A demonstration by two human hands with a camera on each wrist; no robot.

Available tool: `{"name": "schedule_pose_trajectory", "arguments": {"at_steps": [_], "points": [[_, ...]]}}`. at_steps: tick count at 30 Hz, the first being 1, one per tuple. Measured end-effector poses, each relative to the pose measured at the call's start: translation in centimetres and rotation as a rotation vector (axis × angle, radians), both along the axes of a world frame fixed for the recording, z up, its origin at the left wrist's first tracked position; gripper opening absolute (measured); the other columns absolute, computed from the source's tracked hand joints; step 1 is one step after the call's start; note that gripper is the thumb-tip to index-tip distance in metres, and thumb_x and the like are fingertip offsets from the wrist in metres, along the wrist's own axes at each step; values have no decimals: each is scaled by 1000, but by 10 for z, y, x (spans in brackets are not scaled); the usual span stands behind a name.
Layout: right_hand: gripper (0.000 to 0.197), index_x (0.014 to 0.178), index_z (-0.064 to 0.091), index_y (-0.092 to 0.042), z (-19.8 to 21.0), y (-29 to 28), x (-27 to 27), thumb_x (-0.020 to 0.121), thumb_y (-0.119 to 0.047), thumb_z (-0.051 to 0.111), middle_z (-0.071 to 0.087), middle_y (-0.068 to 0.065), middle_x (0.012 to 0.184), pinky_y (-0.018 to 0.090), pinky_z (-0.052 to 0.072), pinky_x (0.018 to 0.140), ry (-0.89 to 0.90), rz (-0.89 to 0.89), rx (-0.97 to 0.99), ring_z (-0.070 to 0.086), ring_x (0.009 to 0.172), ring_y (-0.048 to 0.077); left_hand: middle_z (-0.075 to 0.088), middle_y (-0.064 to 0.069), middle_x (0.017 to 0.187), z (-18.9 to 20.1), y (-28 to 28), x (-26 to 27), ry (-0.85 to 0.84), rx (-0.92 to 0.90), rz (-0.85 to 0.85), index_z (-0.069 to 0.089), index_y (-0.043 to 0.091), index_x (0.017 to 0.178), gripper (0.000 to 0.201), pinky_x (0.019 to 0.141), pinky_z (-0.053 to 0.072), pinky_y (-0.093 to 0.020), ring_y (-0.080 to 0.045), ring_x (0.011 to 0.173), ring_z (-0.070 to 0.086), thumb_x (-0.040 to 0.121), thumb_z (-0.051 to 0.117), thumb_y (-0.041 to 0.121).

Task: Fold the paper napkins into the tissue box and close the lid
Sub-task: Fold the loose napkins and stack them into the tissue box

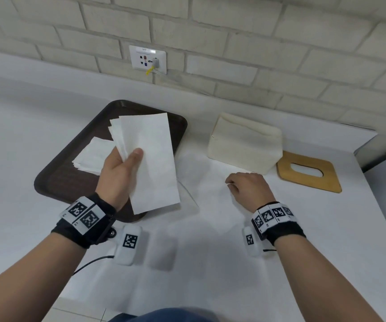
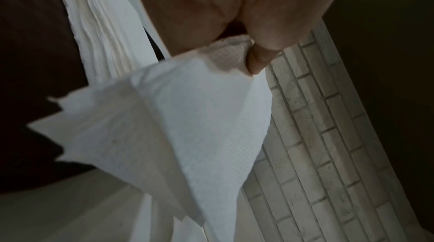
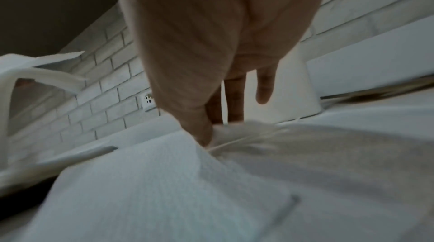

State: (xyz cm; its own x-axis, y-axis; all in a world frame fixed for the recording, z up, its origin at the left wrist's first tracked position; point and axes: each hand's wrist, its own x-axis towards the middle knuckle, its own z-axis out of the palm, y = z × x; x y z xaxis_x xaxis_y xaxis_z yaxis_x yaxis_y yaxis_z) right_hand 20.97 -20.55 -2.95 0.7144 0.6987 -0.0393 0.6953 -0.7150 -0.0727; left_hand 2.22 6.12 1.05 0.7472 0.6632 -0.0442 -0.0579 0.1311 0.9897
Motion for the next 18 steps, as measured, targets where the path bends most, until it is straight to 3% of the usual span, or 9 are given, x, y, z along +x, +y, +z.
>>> {"name": "schedule_pose_trajectory", "arguments": {"at_steps": [2,5,7,10,13,15,16,18], "points": [[20,111,73,-22,3,-4,-4,100,-25,57,77,-4,105,38,52,87,47,-60,177,69,97,24,73,-1,128,-1,2,0,2,-2,0,65,25,130,32,109,50,-55,-24,121,69,98,61,30],[20,116,72,-24,12,-12,-13,99,-24,60,77,-4,108,37,54,92,162,-108,349,69,105,19,74,0,126,-2,2,2,6,-10,5,66,24,129,26,108,51,-53,-23,119,70,104,58,23],[26,125,67,-27,22,-18,-19,101,-22,59,74,-5,114,28,51,94,205,-124,453,66,110,12,75,0,124,-1,2,4,11,-13,12,66,25,126,23,107,52,-51,-22,117,71,107,56,17],[30,134,60,-28,46,-29,-25,105,-20,55,65,-9,117,10,40,85,207,-211,696,56,109,2,75,0,124,2,2,6,13,-14,15,65,24,126,23,106,53,-50,-21,117,71,108,54,16],[26,129,62,-25,69,-41,-24,105,-21,55,61,-7,110,8,35,77,157,-332,846,52,104,3,74,-2,127,2,3,8,11,-15,17,64,21,130,25,107,52,-53,-23,118,70,108,54,16],[20,122,66,-27,75,-50,-18,105,-24,55,63,-9,111,1,35,77,183,-394,864,54,98,3,73,-3,128,2,2,10,1,-22,17,64,20,130,25,108,51,-53,-24,119,70,108,54,15],[17,116,67,-29,76,-55,-15,104,-26,56,65,-11,112,1,36,78,222,-431,857,55,95,4,73,-3,128,2,1,11,-4,-25,14,65,20,129,25,109,51,-53,-24,119,70,108,54,15],[11,104,70,-34,75,-63,-11,102,-32,59,65,-14,114,14,40,86,338,-492,798,59,102,8,73,-2,127,5,-2,12,-6,-32,3,65,22,127,24,109,51,-51,-22,118,70,108,53,13]]}}
